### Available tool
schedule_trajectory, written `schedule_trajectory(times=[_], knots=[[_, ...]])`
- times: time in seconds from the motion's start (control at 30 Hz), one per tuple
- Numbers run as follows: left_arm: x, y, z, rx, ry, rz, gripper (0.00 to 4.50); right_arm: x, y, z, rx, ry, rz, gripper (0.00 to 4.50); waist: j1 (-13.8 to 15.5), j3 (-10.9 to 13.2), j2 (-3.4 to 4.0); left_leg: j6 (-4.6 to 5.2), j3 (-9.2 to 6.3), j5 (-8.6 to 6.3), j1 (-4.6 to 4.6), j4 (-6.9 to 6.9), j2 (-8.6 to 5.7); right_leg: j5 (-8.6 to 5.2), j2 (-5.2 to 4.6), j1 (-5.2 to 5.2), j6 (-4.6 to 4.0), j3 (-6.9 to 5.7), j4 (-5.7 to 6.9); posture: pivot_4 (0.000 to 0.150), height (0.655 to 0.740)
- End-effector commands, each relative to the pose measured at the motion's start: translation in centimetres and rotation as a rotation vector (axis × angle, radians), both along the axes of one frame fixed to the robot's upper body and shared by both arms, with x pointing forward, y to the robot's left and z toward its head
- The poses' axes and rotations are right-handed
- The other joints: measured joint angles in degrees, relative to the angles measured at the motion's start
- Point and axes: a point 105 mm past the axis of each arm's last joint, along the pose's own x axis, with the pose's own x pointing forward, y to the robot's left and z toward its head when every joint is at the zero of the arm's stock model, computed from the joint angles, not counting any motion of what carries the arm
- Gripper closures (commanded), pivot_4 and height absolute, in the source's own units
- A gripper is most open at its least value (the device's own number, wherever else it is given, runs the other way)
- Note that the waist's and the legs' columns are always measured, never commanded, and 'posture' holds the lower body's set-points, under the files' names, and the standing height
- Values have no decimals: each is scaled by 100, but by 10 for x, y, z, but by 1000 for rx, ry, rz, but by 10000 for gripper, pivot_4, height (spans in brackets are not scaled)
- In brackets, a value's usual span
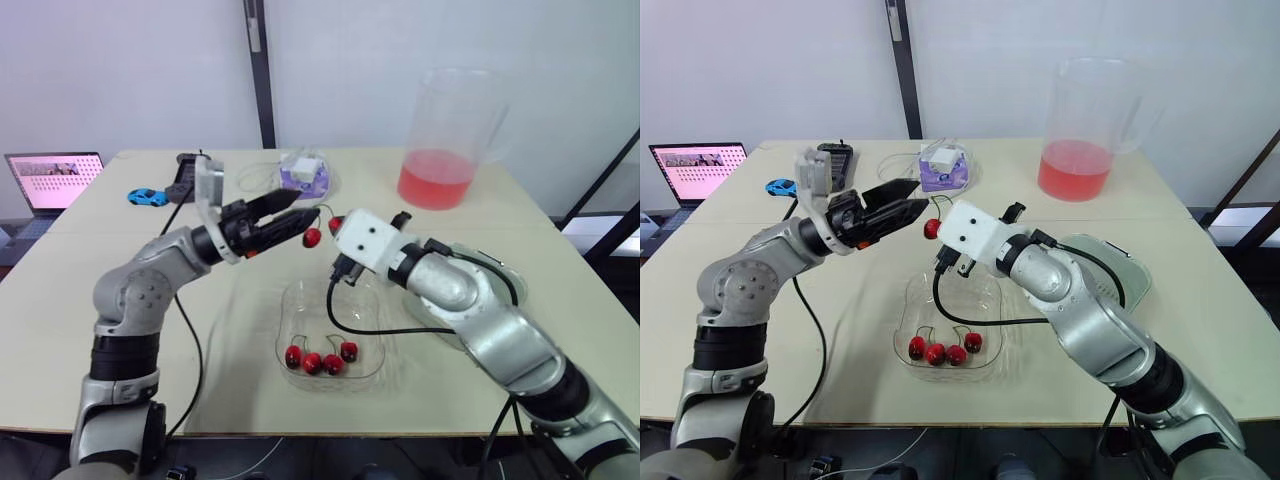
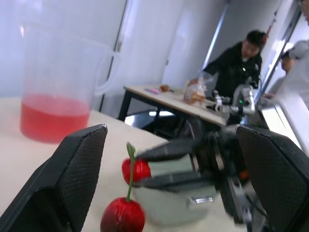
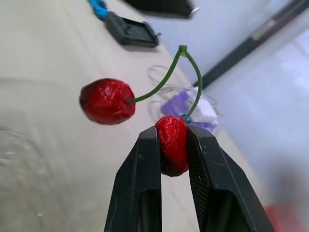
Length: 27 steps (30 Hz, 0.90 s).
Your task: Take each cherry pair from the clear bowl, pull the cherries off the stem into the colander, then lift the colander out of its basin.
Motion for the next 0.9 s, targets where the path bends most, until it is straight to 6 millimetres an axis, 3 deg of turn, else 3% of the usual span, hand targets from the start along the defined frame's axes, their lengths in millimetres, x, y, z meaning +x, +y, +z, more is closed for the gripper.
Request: schedule_trajectory(times=[0.03, 0.4, 0.53, 0.73, 0.9], knots=[[3, -3, 12, -33, -34, 39, 0, -8, 2, 20, 54, -121, -16, 40255, 0, 0, 0, 0, 0, 0, 1, 0, 0, 0, 0, 0, 0, 0, 0, 1500, 7332], [16, -17, 5, -51, -32, 125, 0, -14, 8, 26, 159, -121, 8, 40255, 85, 0, 0, -2, 1, 1, 1, 3, -2, 0, -2, 2, 0, 1, -1, 1500, 7332], [20, -19, 4, -51, -37, 125, 12952, -16, 11, 28, 178, -117, 16, 40395, 80, 0, 0, -2, 1, 1, 1, 3, -2, 0, -1, 2, 0, 1, 0, 1500, 7332], [19, -20, 9, -77, -51, 113, 44793, -15, 10, 28, 182, -110, 14, 40395, 83, 0, 0, -2, 1, 1, 1, 3, -2, 0, -1, 2, 0, 1, 0, 1500, 7332], [18, -21, 11, -94, -54, 103, 44793, -15, 9, 27, 183, -107, 11, 40395, 79, 0, 0, -2, 1, 1, 1, 3, -2, 0, -2, 3, 0, 1, 0, 1500, 7332]])
